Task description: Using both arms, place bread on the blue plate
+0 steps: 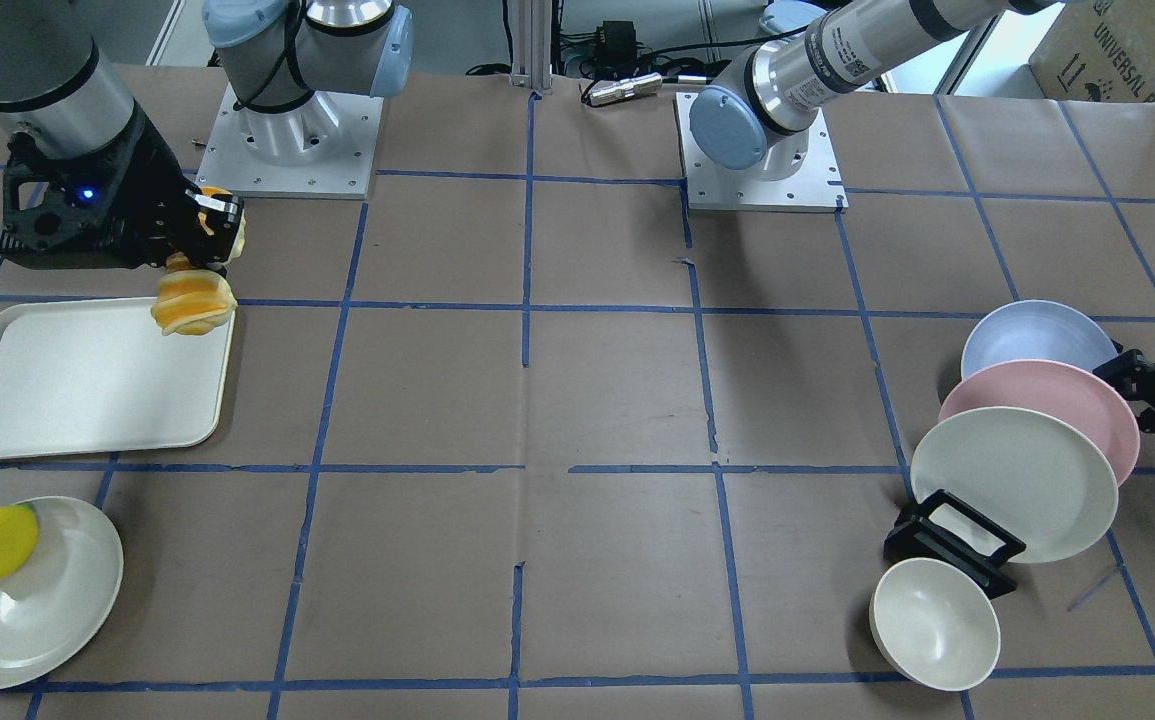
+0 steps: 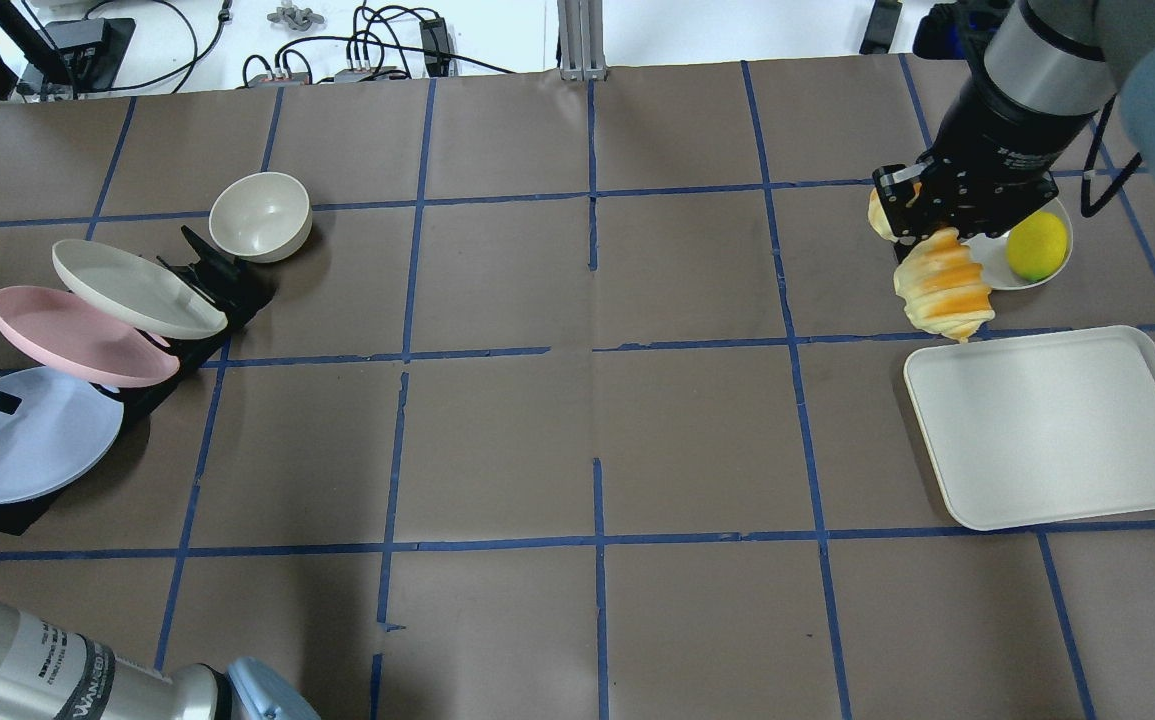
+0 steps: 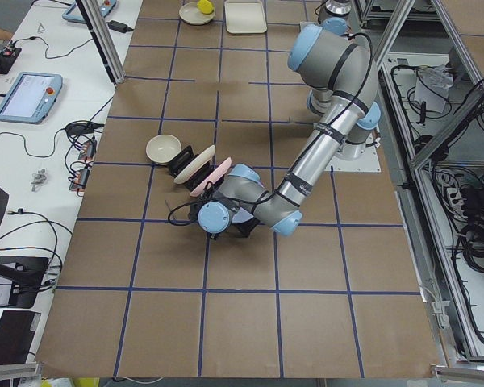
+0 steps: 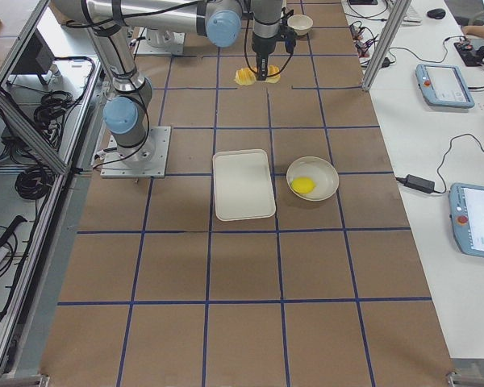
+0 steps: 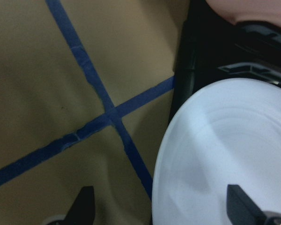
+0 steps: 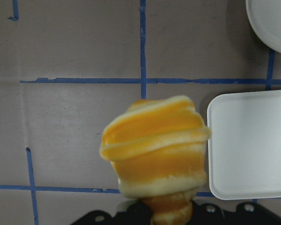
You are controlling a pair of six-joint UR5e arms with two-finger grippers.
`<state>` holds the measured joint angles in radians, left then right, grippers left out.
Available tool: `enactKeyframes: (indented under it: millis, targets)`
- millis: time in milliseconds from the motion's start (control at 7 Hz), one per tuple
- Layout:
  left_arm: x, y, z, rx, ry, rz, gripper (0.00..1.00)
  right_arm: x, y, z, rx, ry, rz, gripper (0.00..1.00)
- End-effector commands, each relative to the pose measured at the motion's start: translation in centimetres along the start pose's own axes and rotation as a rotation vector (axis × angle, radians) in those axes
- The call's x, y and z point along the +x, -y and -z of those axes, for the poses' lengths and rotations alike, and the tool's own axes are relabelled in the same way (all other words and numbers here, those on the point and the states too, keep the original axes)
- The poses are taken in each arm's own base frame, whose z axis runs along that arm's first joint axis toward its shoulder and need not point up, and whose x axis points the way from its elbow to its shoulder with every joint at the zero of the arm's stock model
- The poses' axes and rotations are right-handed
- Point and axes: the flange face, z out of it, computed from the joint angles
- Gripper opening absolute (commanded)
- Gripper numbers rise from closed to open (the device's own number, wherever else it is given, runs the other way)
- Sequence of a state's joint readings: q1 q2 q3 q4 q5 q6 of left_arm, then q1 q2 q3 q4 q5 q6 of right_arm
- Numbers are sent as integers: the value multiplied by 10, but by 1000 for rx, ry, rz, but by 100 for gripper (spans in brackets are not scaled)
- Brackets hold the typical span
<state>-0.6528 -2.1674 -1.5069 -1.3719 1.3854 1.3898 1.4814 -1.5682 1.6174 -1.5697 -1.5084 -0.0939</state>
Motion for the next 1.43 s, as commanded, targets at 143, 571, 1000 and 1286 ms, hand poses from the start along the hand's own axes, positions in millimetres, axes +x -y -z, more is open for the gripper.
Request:
enactKeyframes:
  millis: [143,571,1000,1286]
  targets:
    - [-2,4,13,3,27,16,1,-12,4,1,-18,9,-49,6]
    - [37,22,72,8,66,-11,1,-13,4,9,-5,-1,-43,7]
    - [168,16,193,21,117,136,1,-13,5,7,-8,1,-42,7]
    - [234,34,211,41,117,204,1,-13,4,6,-11,1,-42,7]
